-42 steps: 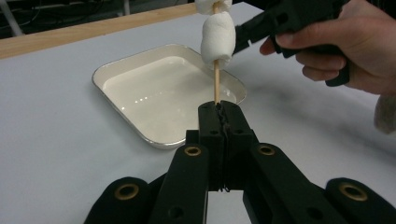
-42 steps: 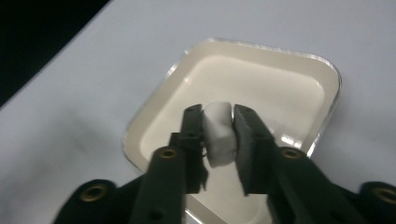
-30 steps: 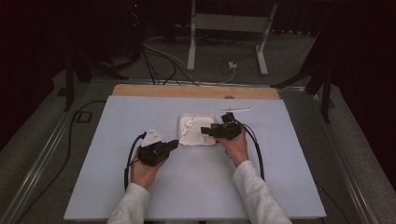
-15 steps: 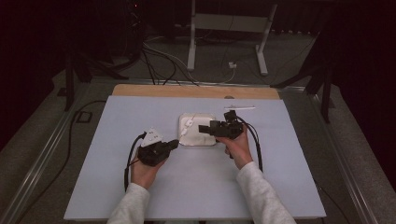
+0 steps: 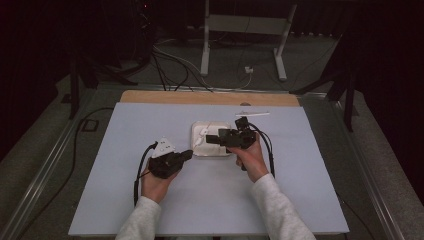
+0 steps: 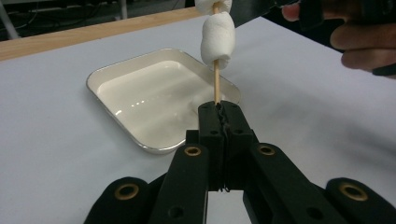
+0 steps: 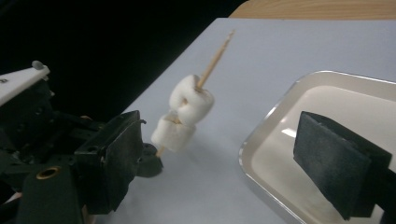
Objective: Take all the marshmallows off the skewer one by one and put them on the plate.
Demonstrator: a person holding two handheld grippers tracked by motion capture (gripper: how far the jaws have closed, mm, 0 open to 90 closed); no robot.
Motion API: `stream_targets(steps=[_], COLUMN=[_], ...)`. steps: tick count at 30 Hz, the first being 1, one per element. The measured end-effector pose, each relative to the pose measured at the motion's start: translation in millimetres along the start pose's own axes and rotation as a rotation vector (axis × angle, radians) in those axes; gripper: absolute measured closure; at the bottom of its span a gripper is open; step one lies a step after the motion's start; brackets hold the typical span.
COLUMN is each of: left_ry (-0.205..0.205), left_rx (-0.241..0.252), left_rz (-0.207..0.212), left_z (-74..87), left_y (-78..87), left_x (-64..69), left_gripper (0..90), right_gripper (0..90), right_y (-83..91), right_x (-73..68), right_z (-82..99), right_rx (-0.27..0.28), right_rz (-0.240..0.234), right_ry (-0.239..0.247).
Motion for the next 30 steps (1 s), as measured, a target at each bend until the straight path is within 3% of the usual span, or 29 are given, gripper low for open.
stream_targets(steps=[8, 13, 21, 30], left_ry=[0.002, -0.005, -0.004, -0.025], left_rx=[0.007, 0.017, 0.018, 0.023], left_rz=[0.008, 0.019, 0.013, 0.026], left_z=[-0.9, -1.7, -0.6, 1.0], left_y=[-0.2, -0.2, -0.8, -0.8], left_x=[2.2, 4.1, 2.4, 3.0], left_gripper=[90.0, 90.0, 90.0, 90.0], right_gripper=[41.4, 53.4, 74.3, 79.9], right_y=[-9.2, -13.4, -15.0, -5.6], right_x=[-7.9, -9.7, -13.9, -16.6], right_z=[0.7, 1.4, 0.3, -7.1], right_rx=[-0.008, -0.010, 0.011, 0.071], right_rz=[-0.060, -0.109, -0.117, -0.100], right_ry=[-0.008, -0.048, -0.058, -0.052])
Point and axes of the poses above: each handheld gripper's, and its own axes: y roughly backward along the jaws, z roughly out of its underside, x roughly to its right, the point moved 5 cm from there along -y, roughly forward along the jaws, and after that the axes turned 2 degrees about z, right-handed, at the moved point
